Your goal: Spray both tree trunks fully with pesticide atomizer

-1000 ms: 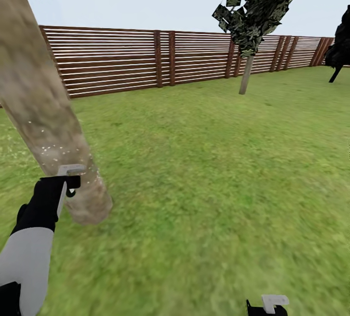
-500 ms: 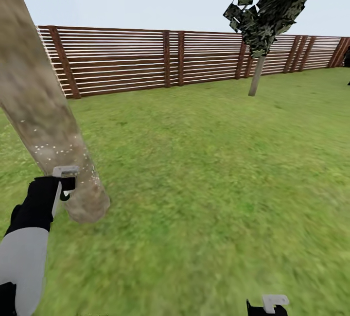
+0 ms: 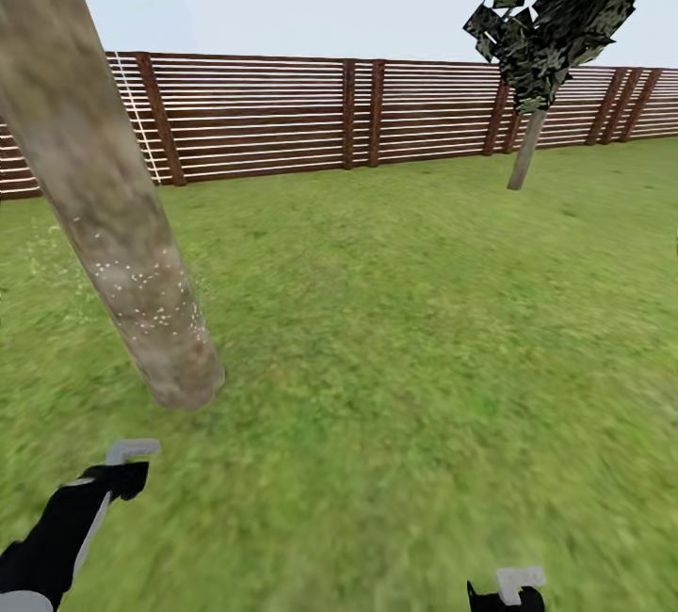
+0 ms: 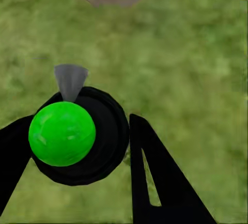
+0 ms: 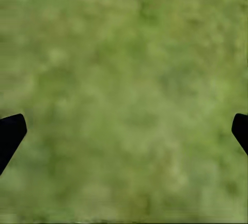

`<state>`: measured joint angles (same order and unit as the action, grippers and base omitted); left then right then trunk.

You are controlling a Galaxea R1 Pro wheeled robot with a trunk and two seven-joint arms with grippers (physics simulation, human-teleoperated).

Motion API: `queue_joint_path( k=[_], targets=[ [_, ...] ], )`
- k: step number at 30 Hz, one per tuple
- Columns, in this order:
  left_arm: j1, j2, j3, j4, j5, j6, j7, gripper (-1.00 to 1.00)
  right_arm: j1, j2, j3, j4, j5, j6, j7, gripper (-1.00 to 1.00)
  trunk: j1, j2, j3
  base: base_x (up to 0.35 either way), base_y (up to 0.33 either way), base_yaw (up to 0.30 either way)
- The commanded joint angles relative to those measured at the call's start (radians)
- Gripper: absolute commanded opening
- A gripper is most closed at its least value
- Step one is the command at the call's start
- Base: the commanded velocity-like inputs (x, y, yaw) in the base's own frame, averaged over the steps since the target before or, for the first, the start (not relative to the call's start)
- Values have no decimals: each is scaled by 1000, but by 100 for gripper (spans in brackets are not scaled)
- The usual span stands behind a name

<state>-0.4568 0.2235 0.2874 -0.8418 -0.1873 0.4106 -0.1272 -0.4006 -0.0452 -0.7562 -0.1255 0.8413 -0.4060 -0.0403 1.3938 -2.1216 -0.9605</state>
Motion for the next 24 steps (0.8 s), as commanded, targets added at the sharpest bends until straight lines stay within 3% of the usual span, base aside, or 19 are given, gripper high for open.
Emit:
queue_joint_path(
  k=[1, 3, 4, 5, 7, 9, 11, 12, 17, 18, 20, 21, 22, 24],
  targets=[
    [6, 5, -47, 63, -22, -68, -73, -100, -1, 4, 62, -1, 33, -4, 6, 100, -1, 0, -1, -331, -6, 1],
    [9, 14, -153, 167, -58, -187, -229, -100, -1, 8, 183, -9, 65, -5, 72, 100, -1, 0, -1, -334, -2, 0],
    [8, 22, -193, 197, -102, -233, -315, -100, -3, 9, 217, -26, 71, -5, 143, 100, -1, 0, -1, -317, -1, 0],
    [7, 28, -229, 216, -177, -290, -436, -100, -8, 10, 245, -77, 76, -4, 275, 100, -1, 0, -1, -183, 0, 0],
    [2, 30, -253, 226, -290, -369, -616, -100, -11, 14, 275, -218, 77, -1, 515, 100, -1, 0, -1, -71, 0, 0],
    [-3, 24, -262, 222, -349, -400, -771, -100, -16, 16, 305, -392, 77, 9, 746, 100, -1, 0, -1, -17, 0, 0],
    [-7, 18, -264, 214, -360, -406, -854, -100, -31, 16, 336, -482, 77, 40, 838, 100, -1, 0, -1, -4, 0, 0],
    [-29, 3, -265, 213, -377, -405, -886, -100, -47, 17, 397, -516, 75, 75, 871, 100, -1, 0, -1, 0, 0, 0],
    [-37, -76, -266, 212, -476, -399, -892, -100, -52, 91, 445, -522, 76, 87, 887, 100, -1, 0, -1, 0, 0, 0],
    [-37, -98, -265, 212, -510, -398, -892, -100, -52, 98, 477, -523, 75, 87, 908, -100, -1, 0, -1, 0, 0, 0],
    [-37, -120, -265, 213, -543, -397, -892, -100, -52, 117, 510, -522, 74, 88, 934, -100, -1, 0, -1, 0, 0, 0],
    [-37, -151, -266, 213, -578, -398, -893, -100, -52, 151, 566, -523, 75, 88, 944, -100, -1, 0, -1, 0, 0, 0],
    [-37, -157, -266, 213, -593, -399, -894, -100, -52, 160, 608, -524, 74, 88, 946, -100, -1, 0, -1, 0, 0, 0],
    [-37, -167, -266, 213, -603, -400, -895, -100, -52, 181, 646, -525, 74, 88, 946, -100, -1, 0, -1, 0, 0, 0]
  ],
)
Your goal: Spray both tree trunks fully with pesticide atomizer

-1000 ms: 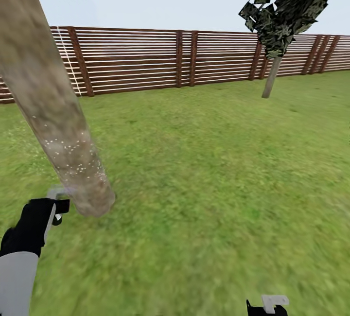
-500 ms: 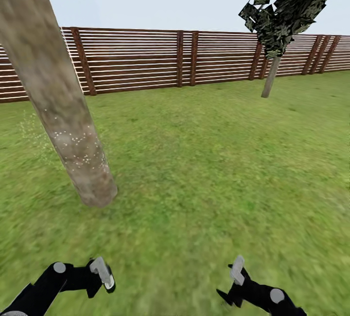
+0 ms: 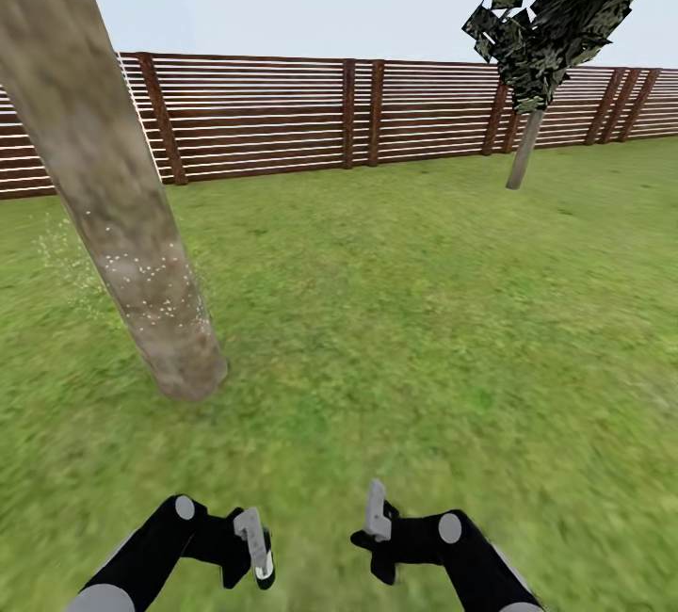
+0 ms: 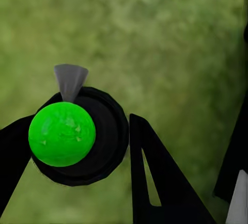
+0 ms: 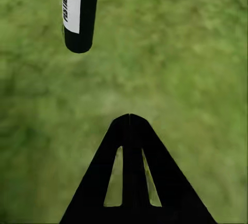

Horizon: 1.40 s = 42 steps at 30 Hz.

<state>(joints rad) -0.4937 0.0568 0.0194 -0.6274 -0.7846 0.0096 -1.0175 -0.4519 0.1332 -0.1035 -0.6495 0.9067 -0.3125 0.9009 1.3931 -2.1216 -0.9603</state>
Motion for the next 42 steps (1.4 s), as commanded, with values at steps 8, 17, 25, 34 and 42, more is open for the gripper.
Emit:
queue_joint_path(
  k=[8, 17, 25, 34, 42],
  targets=[
    [1, -36, -101, 6, -10, 1, -2, -100, -2, 41, 16, -7, 7, -7, 10, -100, 0, 0, -1, 0, 0, 0],
    [1, -79, -138, 7, -11, -9, 8, -100, -2, 41, 16, -25, 6, -7, 10, -100, 0, 0, -1, 0, 0, 0],
    [1, -128, -135, 2, -6, -9, 79, -100, -2, 41, 16, -32, 6, -7, 9, -100, 0, 0, -1, 0, 0, 0],
    [3, -166, -134, 10, 0, -10, 90, -100, -2, 41, 16, -33, 6, -7, 9, -100, 0, 0, -1, 0, 0, 0],
    [4, -193, -134, 14, 2, -10, 126, -100, -8, 41, 16, -33, 6, -7, 9, -100, 0, 0, -1, 0, 0, 0]
  ],
)
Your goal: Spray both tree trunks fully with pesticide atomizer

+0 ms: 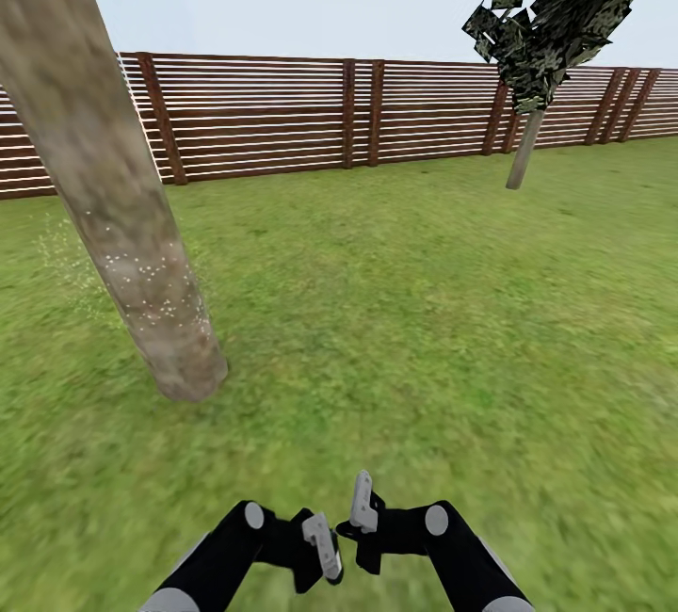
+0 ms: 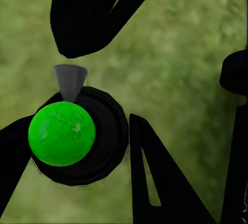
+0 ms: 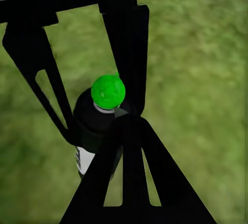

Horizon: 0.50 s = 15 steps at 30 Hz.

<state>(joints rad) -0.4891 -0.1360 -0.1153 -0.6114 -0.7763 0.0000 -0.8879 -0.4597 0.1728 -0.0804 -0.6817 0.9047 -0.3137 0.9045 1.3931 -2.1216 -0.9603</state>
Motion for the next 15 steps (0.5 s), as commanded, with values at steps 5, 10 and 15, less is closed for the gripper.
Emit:
queue_joint_path(
  k=[5, 10, 15],
  targets=[
    [-3, -3, 0, -1, -6, 0, -3, -100, -1, 2, -7, -1, 8, -5, 5, -100, 0, 0, -1, 0, 0, 0],
    [-3, -8, 0, -1, -6, 0, -3, -100, -1, 2, -7, -1, 8, -5, 5, -100, 0, 0, -1, 0, 0, 0],
    [-3, -14, 0, -2, -6, 0, -3, -100, -1, 2, -7, -1, 8, -5, 5, -100, 0, 0, -1, 0, 0, 0]
  ],
)
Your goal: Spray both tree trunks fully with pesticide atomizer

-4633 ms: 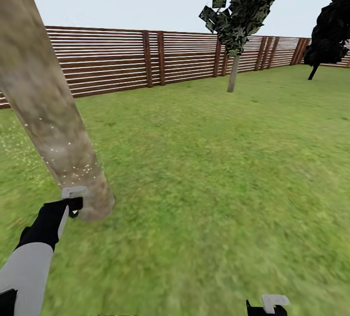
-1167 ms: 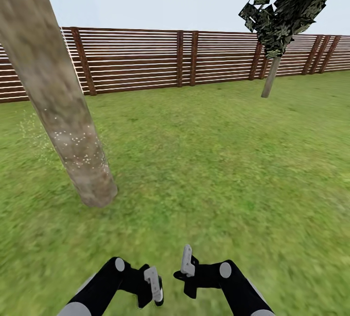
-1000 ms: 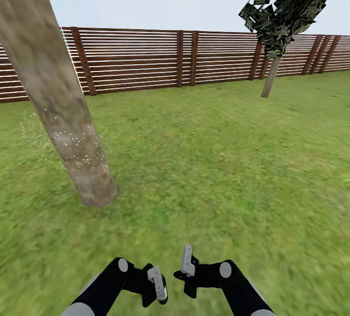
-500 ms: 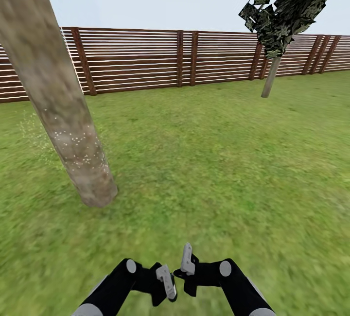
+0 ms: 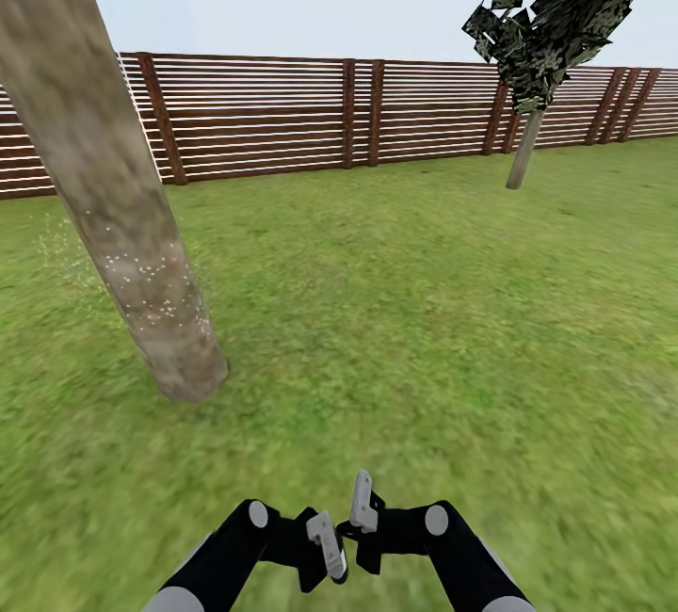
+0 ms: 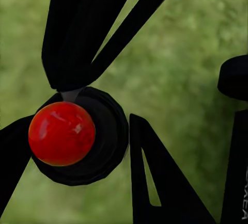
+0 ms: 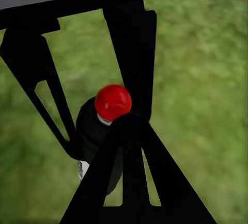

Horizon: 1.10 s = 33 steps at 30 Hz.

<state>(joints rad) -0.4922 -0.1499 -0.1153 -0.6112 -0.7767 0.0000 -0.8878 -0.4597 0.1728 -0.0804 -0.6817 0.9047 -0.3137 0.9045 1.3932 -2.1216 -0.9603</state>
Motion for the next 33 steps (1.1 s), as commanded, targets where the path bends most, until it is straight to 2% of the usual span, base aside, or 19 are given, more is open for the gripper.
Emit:
queue_joint_path(
  k=[1, 7, 11, 12, 14, 15, 16, 17, 19, 21, 22, 23, 24, 25, 26, 28, 29, 30, 33],
  targets=[
    [0, 0, 0, -2, -6, 0, -3, -100, -1, 2, -7, -1, 8, -5, 5, -100, 0, 0, -1, 0, 0, 0],
    [1, 22, 5, -1, -8, -1, -3, -100, -1, 2, -7, 0, 8, -5, 5, -100, 0, 0, -1, 0, 0, 0],
    [13, 139, 4, -1, -16, -3, -5, -100, -1, 2, -7, 2, 9, -5, 5, -100, 0, 0, -1, 0, 0, 0],
    [15, 198, 3, -1, -17, -4, -5, -100, -1, 2, -8, 4, 10, -6, 5, -100, 0, 0, -1, 0, 0, 0],
    [19, 288, 3, -1, -16, -4, -4, -100, -1, 2, -9, 9, 13, -7, 4, -100, 0, 0, -1, 0, 0, 0],
    [19, 340, 5, 0, -10, -4, -3, -100, -1, 2, -9, 10, 15, -8, 4, 100, 0, 0, -1, 0, 0, 0],
    [19, 362, 12, -1, -4, -3, 0, -100, -1, 2, -9, 11, 15, -9, 1, 100, 0, 0, -1, 0, 0, 0],
    [20, 376, 63, 0, 22, -2, 22, -100, 0, -3, -11, 13, 15, -9, -9, 100, 0, 0, -1, 0, 0, 0],
    [20, 377, 194, 23, 75, -2, 120, -100, 3, -83, -14, 66, 15, -10, -75, 100, 0, 0, -1, 0, 0, 0],
    [20, 370, 298, 107, 128, -8, 232, -100, 5, -144, -17, 221, 10, -11, -235, 100, 0, 0, -1, 0, 0, 0],
    [20, 368, 346, 161, 175, -45, 300, -100, 5, -167, -35, 331, -5, -12, -388, 100, 0, 0, -1, 0, 0, 0],
    [20, 366, 394, 274, 271, -175, 418, -100, 5, -189, -131, 519, -88, -17, -716, 100, 0, 0, -1, 0, 0, 0],
    [20, 366, 408, 370, 343, -279, 503, -100, 7, -194, -195, 600, -170, -44, -941, 100, 0, 0, -1, 0, 0, 0],
    [21, 366, 411, 416, 375, -326, 542, -100, 11, -195, -213, 619, -205, -72, -1023, 100, 0, 0, -1, 0, 0, 0],
    [33, 366, 414, 474, 422, -409, 596, -100, 29, -194, -229, 635, -246, -157, -1107, 100, 0, 0, -1, 0, 0, 0],
    [71, 366, 418, 523, 498, -560, 650, -100, 52, -196, -244, 647, -296, -325, -1173, 100, 0, 0, -1, 0, 0, 0],
    [90, 366, 418, 531, 533, -601, 657, -100, 65, -197, -246, 649, -323, -365, -1182, 100, 0, 0, -1, 0, 0, 0],
    [120, 366, 419, 539, 591, -647, 663, -100, 85, -198, -248, 649, -381, -416, -1190, 100, 0, 0, -1, 0, 0, 0],
    [142, 373, 419, 546, 634, -670, 668, -100, 98, -194, -247, 649, -432, -447, -1193, 100, 0, 0, -1, 0, 0, 0]
  ],
)
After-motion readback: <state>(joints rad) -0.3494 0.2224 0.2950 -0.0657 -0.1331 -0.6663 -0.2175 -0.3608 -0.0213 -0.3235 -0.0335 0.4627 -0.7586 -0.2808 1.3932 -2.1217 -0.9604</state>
